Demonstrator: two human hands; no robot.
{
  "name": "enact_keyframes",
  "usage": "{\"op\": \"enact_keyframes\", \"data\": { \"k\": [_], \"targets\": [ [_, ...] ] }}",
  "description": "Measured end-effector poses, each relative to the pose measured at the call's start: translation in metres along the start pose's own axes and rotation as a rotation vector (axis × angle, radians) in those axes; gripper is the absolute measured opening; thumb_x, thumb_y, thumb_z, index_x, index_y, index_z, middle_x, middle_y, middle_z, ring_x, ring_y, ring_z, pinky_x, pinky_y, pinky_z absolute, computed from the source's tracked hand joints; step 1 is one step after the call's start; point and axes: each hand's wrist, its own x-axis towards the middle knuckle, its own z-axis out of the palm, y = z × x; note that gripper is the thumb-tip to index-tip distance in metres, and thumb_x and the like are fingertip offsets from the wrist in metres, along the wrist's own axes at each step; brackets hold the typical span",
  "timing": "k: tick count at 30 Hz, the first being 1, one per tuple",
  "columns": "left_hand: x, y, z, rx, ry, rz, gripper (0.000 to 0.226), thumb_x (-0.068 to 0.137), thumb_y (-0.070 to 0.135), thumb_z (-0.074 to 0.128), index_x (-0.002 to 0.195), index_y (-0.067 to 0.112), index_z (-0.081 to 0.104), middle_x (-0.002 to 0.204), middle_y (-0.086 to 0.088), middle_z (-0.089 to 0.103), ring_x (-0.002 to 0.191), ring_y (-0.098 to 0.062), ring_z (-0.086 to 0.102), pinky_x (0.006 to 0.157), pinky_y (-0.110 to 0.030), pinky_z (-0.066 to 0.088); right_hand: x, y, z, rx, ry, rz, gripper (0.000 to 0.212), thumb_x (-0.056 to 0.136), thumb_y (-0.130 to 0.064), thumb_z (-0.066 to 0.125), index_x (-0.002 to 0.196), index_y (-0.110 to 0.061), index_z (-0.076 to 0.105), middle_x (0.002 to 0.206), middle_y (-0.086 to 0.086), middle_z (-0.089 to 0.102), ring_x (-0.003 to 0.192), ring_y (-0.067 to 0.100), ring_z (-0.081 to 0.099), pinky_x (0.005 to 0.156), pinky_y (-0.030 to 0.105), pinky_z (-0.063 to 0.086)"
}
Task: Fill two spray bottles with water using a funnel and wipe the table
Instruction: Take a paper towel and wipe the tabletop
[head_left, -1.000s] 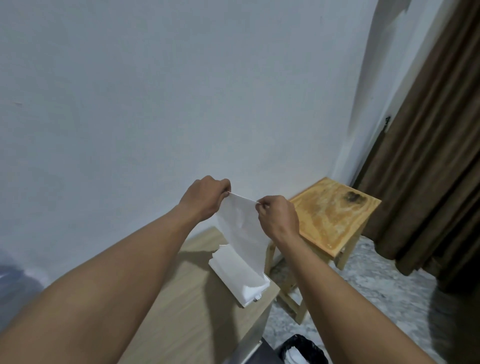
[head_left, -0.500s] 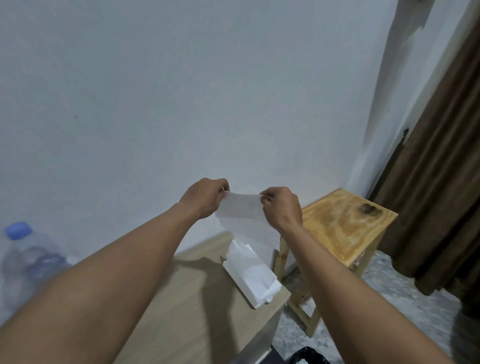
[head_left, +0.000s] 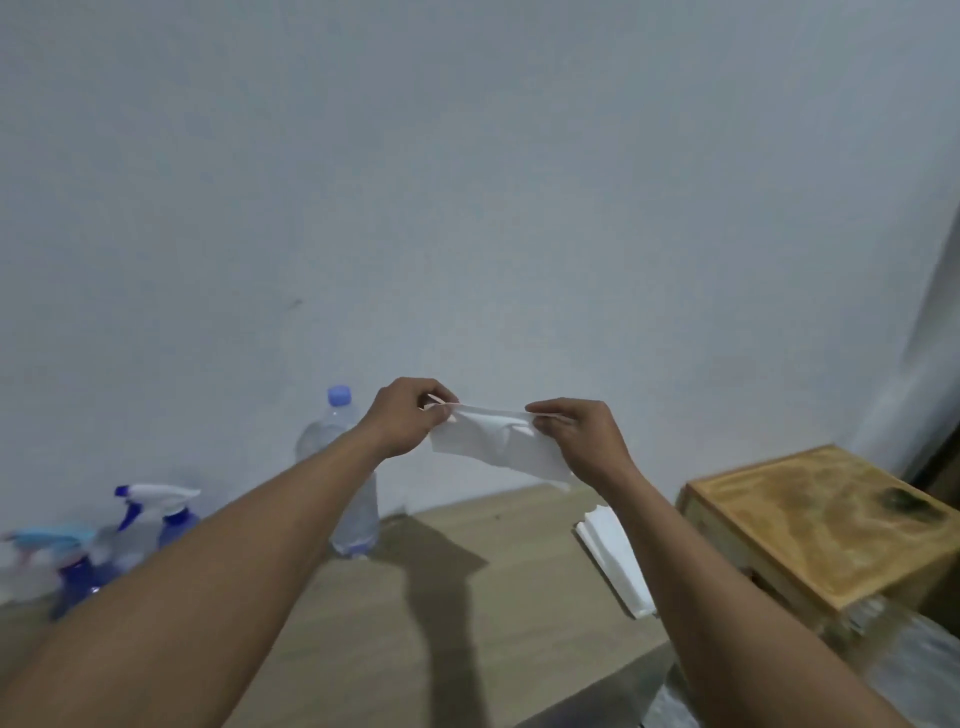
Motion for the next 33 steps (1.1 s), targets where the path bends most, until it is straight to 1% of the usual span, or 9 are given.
{"op": "enact_keyframes", "data": {
  "k": [2, 5, 8, 12, 14, 18, 23, 27, 33],
  "targets": [
    [-0.031, -0.021, -0.034, -0.042, 0.034, -0.06, 0.015, 0.089, 0.013, 0.064, 0.093, 0.024, 0.075, 0.089, 0.002, 0.073, 0.085, -0.018, 0.068, 0.077, -0.039, 0.057, -0.014, -0.021, 0.031, 0.042, -0.045, -0.02, 0.024, 0.093, -0.009, 0.063, 0.104, -0.023, 0.08, 0.107, -0.011, 0.073, 0.106, 0.005, 0.064, 0.09, 0.02, 0.044],
    [-0.085, -0.055, -0.081, -0.067, 0.089, -0.142, 0.017, 0.09, 0.013, 0.063, 0.092, 0.025, 0.075, 0.092, 0.002, 0.072, 0.085, -0.017, 0.067, 0.072, -0.033, 0.06, -0.038, -0.049, 0.084, 0.084, -0.124, -0.03, 0.024, 0.092, -0.007, 0.064, 0.102, -0.021, 0.08, 0.106, -0.009, 0.074, 0.102, 0.005, 0.065, 0.088, 0.02, 0.046],
    [-0.139, -0.09, -0.122, -0.083, 0.136, -0.198, 0.021, 0.091, 0.012, 0.063, 0.084, 0.03, 0.073, 0.086, 0.001, 0.07, 0.082, -0.019, 0.064, 0.07, -0.034, 0.059, -0.063, -0.074, 0.142, 0.106, -0.19, -0.046, 0.021, 0.091, -0.006, 0.065, 0.098, -0.018, 0.081, 0.101, -0.004, 0.076, 0.093, 0.005, 0.067, 0.078, 0.017, 0.046],
    [-0.21, -0.141, -0.168, -0.025, 0.199, -0.293, 0.017, 0.088, 0.016, 0.064, 0.084, 0.029, 0.074, 0.08, 0.001, 0.071, 0.081, -0.024, 0.066, 0.073, -0.039, 0.059, -0.101, -0.097, 0.223, 0.121, -0.288, -0.024, 0.021, 0.09, -0.006, 0.066, 0.098, -0.017, 0.081, 0.095, -0.002, 0.077, 0.089, 0.01, 0.068, 0.078, 0.022, 0.049],
    [-0.242, -0.167, -0.186, -0.015, 0.216, -0.35, 0.015, 0.087, 0.017, 0.065, 0.084, 0.027, 0.075, 0.075, -0.002, 0.069, 0.076, -0.026, 0.066, 0.072, -0.042, 0.058, -0.119, -0.104, 0.261, 0.142, -0.34, -0.004, 0.021, 0.09, -0.005, 0.066, 0.097, -0.017, 0.081, 0.093, -0.002, 0.077, 0.086, 0.01, 0.068, 0.074, 0.016, 0.048],
    [-0.291, -0.216, -0.213, 0.038, 0.238, -0.447, 0.013, 0.087, 0.015, 0.067, 0.091, 0.022, 0.077, 0.09, -0.001, 0.074, 0.09, -0.027, 0.069, 0.084, -0.04, 0.054, -0.149, -0.112, 0.328, 0.1, -0.435, 0.029, 0.019, 0.091, -0.005, 0.065, 0.097, -0.015, 0.081, 0.089, -0.006, 0.074, 0.078, 0.001, 0.063, 0.064, 0.006, 0.042],
    [-0.322, -0.268, -0.235, 0.073, 0.238, -0.564, 0.014, 0.085, 0.018, 0.068, 0.083, 0.03, 0.075, 0.096, 0.0, 0.074, 0.095, -0.023, 0.068, 0.088, -0.038, 0.053, -0.167, -0.115, 0.398, 0.055, -0.512, 0.131, 0.018, 0.09, -0.007, 0.065, 0.096, -0.017, 0.08, 0.093, -0.002, 0.074, 0.087, 0.015, 0.066, 0.073, 0.023, 0.045],
    [-0.33, -0.302, -0.245, 0.099, 0.248, -0.649, 0.013, 0.085, 0.015, 0.068, 0.093, 0.02, 0.077, 0.1, -0.003, 0.074, 0.096, -0.022, 0.067, 0.086, -0.033, 0.052, -0.17, -0.116, 0.439, 0.028, -0.57, 0.168, 0.02, 0.092, -0.007, 0.064, 0.099, -0.017, 0.079, 0.095, -0.004, 0.071, 0.092, 0.015, 0.063, 0.079, 0.024, 0.046],
    [-0.331, -0.352, -0.254, 0.194, 0.22, -0.748, 0.012, 0.086, 0.022, 0.069, 0.095, 0.028, 0.074, 0.108, -0.001, 0.07, 0.098, -0.018, 0.064, 0.091, -0.032, 0.051, -0.161, -0.106, 0.496, -0.043, -0.616, 0.129, 0.023, 0.093, -0.005, 0.059, 0.1, -0.015, 0.078, 0.101, -0.004, 0.072, 0.094, 0.01, 0.06, 0.084, 0.021, 0.042]
  ]
}}
